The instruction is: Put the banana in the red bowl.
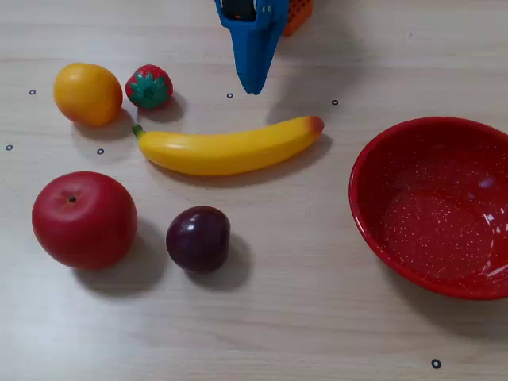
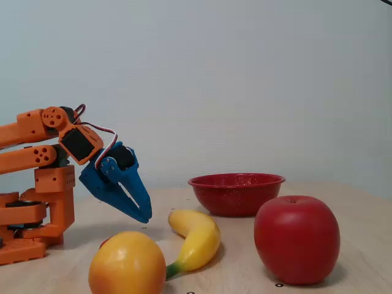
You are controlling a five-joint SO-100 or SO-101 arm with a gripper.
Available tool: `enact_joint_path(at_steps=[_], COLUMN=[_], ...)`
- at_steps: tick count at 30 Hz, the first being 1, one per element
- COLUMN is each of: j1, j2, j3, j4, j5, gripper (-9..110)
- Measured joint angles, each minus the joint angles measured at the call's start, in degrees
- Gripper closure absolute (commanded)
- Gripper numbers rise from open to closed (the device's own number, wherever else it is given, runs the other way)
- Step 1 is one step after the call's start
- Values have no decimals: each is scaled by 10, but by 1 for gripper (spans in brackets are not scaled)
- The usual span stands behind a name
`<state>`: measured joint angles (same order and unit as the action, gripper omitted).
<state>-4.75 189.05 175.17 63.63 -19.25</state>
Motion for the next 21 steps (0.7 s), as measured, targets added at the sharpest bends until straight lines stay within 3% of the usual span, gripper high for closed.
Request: enact_joint_path(at_steps=[13, 21], j1=[0, -17], j2=[-10, -289], j3=[-2, -243], j4=[0, 0], j5=[1, 4], gripper=[101, 101])
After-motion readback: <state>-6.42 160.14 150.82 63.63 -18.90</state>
